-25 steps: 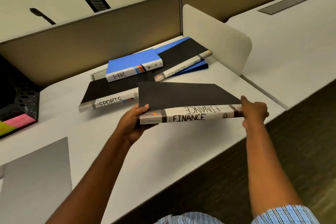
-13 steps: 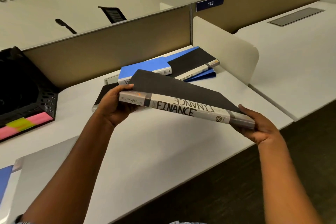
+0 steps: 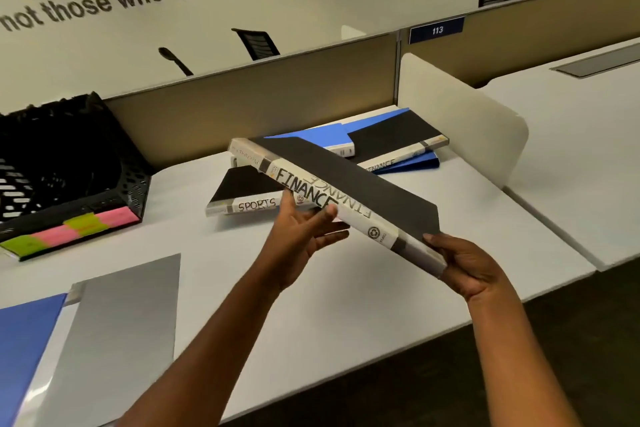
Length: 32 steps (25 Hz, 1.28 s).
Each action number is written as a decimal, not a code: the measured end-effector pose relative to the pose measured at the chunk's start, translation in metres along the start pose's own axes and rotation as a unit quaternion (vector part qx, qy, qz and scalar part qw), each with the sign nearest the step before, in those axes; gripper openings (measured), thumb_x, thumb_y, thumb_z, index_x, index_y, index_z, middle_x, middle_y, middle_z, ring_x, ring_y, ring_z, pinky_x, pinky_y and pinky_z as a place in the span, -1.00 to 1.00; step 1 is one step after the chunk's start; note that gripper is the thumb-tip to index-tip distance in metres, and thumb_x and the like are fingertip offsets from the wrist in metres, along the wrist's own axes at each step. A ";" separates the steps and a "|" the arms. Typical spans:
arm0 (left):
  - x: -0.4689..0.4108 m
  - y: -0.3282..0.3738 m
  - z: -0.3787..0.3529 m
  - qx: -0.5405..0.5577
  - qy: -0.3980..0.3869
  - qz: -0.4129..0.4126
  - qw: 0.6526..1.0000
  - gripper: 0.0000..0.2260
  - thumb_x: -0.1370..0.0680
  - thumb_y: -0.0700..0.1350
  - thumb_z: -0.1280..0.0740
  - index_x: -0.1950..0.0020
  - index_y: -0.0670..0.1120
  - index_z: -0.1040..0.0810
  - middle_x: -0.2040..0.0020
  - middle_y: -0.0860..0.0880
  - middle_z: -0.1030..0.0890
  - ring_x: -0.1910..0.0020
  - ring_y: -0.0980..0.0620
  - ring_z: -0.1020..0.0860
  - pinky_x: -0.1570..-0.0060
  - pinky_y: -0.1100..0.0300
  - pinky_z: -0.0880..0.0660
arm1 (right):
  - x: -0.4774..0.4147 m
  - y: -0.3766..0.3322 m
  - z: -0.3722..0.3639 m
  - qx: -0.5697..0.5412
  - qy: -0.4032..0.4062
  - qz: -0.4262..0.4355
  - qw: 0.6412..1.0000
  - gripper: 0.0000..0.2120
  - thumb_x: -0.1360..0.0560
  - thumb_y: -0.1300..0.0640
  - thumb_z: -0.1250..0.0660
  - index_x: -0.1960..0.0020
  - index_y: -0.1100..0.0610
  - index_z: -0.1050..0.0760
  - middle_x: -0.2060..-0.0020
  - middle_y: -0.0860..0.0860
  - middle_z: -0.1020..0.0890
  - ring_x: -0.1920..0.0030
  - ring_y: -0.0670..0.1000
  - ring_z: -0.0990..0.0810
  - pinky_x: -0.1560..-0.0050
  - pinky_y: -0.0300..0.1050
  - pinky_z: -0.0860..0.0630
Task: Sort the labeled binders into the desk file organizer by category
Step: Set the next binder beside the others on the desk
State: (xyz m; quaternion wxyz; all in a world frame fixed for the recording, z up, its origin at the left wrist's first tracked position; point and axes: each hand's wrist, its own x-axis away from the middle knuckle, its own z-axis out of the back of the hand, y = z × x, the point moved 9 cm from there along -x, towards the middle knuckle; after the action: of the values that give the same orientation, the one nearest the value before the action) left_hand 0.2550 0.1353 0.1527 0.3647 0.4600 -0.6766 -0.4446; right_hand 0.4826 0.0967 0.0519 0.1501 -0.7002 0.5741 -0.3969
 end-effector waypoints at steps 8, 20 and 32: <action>0.006 -0.022 0.039 -0.005 0.156 -0.008 0.988 -0.27 -0.44 -0.42 -0.36 -0.47 0.08 -0.17 -0.18 -0.12 -0.55 -0.10 -0.12 -0.60 0.09 -0.02 -0.62 | -0.012 0.054 -0.021 0.074 -0.021 -0.080 0.994 -0.64 -0.40 0.20 -0.40 -0.17 0.22 -0.50 -0.01 0.19 -0.68 0.00 0.17 -0.68 0.14 0.05 -0.64; 0.071 -0.059 0.144 0.074 0.106 0.079 0.989 -0.44 -0.44 -0.39 -0.30 -0.35 0.07 -0.43 -0.16 -0.10 -0.60 -0.07 -0.14 -0.59 0.26 0.12 -0.60 | -0.042 0.067 -0.018 0.438 0.052 -0.043 0.896 -0.79 -0.56 -0.10 -0.27 -0.05 0.01 -0.52 -0.11 0.02 -0.58 -0.05 0.04 -0.54 -0.08 -0.05 -0.46; 0.141 -0.077 0.279 -0.027 0.242 0.147 0.959 -0.46 -0.47 -0.37 -0.37 -0.35 0.06 -0.42 -0.11 -0.02 -0.65 -0.04 -0.11 -0.64 0.16 -0.04 -0.62 | -0.049 0.183 -0.091 0.451 0.128 0.005 0.883 -0.61 -0.53 0.13 -0.37 -0.31 0.16 -0.41 -0.25 0.12 -0.53 -0.13 0.13 -0.53 -0.13 0.01 -0.50</action>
State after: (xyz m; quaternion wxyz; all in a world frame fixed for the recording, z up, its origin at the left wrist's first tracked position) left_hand -0.0176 0.0622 -0.0023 0.5911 0.4391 -0.6162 -0.2795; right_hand 0.2897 0.1105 -0.0309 0.3769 -0.4971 0.3509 -0.6983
